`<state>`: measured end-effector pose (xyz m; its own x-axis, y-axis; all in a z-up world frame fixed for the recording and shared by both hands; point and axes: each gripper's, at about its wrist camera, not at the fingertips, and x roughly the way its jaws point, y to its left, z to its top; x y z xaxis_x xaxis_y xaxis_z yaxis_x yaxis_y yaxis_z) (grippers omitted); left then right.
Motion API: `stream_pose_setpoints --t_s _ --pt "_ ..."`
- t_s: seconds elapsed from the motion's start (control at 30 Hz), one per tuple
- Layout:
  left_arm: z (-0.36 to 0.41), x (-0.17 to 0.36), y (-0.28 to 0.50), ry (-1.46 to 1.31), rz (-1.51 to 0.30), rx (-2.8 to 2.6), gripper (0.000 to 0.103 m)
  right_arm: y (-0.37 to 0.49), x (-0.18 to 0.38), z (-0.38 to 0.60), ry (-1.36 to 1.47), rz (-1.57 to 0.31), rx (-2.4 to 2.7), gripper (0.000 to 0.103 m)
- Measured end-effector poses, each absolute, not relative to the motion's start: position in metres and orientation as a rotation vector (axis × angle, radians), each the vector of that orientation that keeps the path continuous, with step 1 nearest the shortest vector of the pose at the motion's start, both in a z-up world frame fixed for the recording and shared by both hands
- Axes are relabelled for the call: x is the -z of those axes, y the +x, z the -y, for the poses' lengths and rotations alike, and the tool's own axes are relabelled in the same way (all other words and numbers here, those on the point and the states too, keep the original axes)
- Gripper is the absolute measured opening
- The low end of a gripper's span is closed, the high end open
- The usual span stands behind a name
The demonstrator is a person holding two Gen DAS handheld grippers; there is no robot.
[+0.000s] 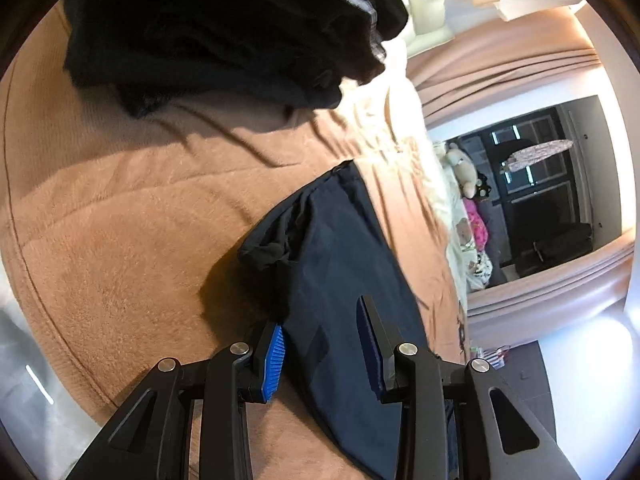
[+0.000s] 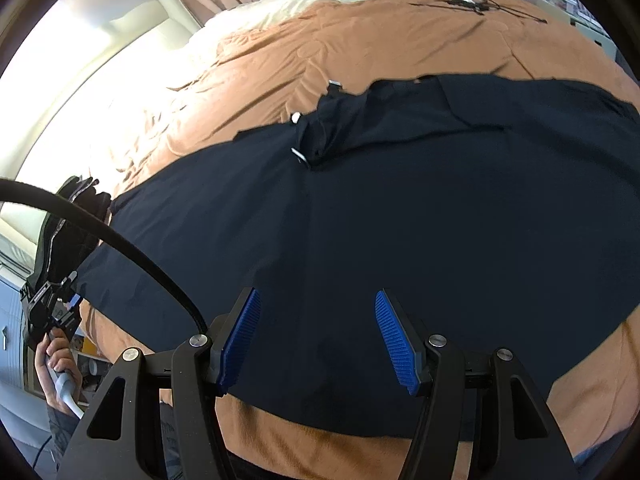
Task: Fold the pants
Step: 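Close the left tool on the pants leg end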
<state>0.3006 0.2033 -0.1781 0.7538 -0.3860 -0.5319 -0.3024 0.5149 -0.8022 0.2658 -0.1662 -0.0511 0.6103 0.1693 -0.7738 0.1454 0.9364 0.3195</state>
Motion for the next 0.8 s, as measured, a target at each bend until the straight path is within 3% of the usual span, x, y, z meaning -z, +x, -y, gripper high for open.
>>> stream_pose_setpoints --t_s 0.5,0.57,0.63,0.7,0.8 --pt "-0.198 0.192 0.313 -0.995 -0.785 -0.024 0.035 0.258 0.066 0.141 0.344 -0.915 0.0 0.059" --pt "-0.198 0.192 0.315 -0.977 -0.796 -0.045 0.013 0.257 0.064 0.134 0.322 -0.898 -0.002 0.049" --pt "-0.198 0.194 0.316 -0.987 -0.799 -0.028 0.004 0.26 0.064 0.127 0.308 -0.897 -0.015 0.039" --pt "-0.199 0.189 0.315 -0.979 -0.788 -0.026 0.003 0.261 0.065 0.12 0.294 -0.897 -0.029 0.029" --pt "-0.198 0.177 0.316 -0.964 -0.765 -0.011 0.002 0.262 0.078 0.108 0.279 -0.937 -0.048 0.029"
